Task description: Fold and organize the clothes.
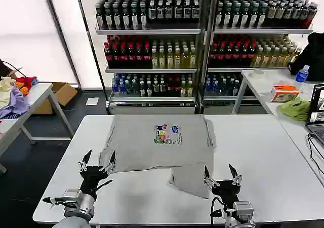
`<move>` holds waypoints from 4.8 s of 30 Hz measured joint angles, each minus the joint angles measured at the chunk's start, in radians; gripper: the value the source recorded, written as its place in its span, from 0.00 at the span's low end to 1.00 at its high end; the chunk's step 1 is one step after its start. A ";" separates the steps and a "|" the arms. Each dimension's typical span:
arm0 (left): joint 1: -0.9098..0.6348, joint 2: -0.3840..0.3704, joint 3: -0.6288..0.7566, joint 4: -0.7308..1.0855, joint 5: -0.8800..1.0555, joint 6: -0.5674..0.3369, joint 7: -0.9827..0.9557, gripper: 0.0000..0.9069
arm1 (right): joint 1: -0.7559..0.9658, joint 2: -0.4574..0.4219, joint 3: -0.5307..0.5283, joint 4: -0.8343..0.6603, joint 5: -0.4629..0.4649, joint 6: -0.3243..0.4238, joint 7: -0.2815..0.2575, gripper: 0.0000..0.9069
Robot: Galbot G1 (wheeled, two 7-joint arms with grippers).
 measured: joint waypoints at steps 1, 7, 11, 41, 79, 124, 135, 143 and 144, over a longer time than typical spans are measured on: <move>-0.003 0.002 0.000 0.003 -0.003 0.002 0.000 1.00 | 0.002 0.003 -0.006 -0.003 0.004 -0.004 0.004 1.00; -0.019 0.011 0.004 0.032 -0.007 0.023 -0.001 1.00 | 0.017 0.022 -0.041 -0.016 0.011 -0.028 0.038 1.00; -0.029 0.018 0.003 0.060 -0.005 0.042 -0.004 1.00 | 0.025 0.034 -0.060 -0.026 0.011 -0.041 0.058 1.00; -0.066 0.056 -0.004 0.201 -0.010 0.125 -0.006 1.00 | 0.024 0.068 -0.130 -0.085 -0.002 -0.088 0.131 1.00; -0.042 0.040 0.029 0.221 -0.001 0.172 0.010 0.01 | 0.023 0.073 -0.125 -0.147 0.032 -0.061 0.109 0.00; -0.442 0.039 0.055 0.471 -0.152 0.002 -0.016 0.00 | 0.570 0.050 -0.066 -0.488 -0.059 0.076 -0.055 0.00; -0.542 0.044 0.070 0.610 -0.137 -0.008 -0.010 0.00 | 0.718 0.083 -0.097 -0.668 -0.072 0.065 -0.063 0.00; -0.587 0.050 0.087 0.673 -0.129 -0.004 -0.010 0.00 | 0.777 0.097 -0.094 -0.760 -0.083 0.061 -0.057 0.00; -0.592 0.051 0.088 0.677 -0.129 -0.003 -0.010 0.00 | 0.782 0.097 -0.094 -0.768 -0.084 0.061 -0.055 0.00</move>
